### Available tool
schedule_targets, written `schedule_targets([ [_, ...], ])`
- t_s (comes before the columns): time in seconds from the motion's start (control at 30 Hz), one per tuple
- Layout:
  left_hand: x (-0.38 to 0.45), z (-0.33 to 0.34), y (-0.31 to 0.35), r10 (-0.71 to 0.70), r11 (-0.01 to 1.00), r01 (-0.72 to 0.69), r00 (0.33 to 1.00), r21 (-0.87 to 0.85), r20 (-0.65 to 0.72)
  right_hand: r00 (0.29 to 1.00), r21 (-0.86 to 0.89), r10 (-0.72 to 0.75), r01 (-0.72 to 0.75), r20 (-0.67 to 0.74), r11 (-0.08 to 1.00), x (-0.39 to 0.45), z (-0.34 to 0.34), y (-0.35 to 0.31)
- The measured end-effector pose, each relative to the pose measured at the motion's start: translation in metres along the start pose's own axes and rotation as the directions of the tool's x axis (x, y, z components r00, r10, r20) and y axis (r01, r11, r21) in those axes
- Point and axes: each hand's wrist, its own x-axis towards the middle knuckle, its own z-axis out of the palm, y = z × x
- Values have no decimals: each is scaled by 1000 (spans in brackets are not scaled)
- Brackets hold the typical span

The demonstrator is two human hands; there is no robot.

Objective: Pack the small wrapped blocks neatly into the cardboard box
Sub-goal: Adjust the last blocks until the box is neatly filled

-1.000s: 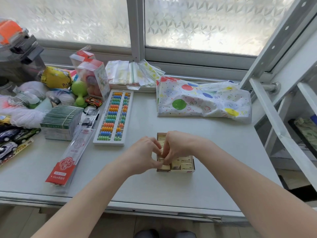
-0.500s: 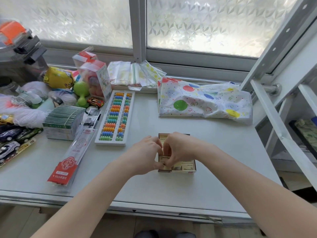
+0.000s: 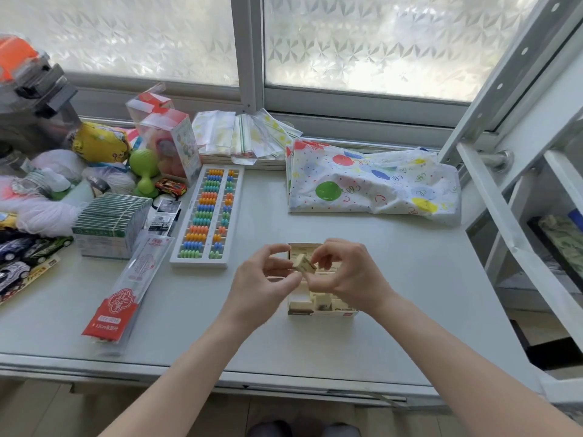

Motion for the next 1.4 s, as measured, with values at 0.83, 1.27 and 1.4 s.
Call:
schedule_targets([
  [0.83,12,-11,13,131,895,-193,976,402,176,945,-213,218,-168,243,963,2,-7,-22],
  [1.27,16,0,14,64,569,-274,955,775,291,885,-400,321,-173,337,900,12,9,-26],
  [1.4,18,6,16,66,498,-287,953,818,295,878,-300,334,-235,342,925,12,4,-22],
])
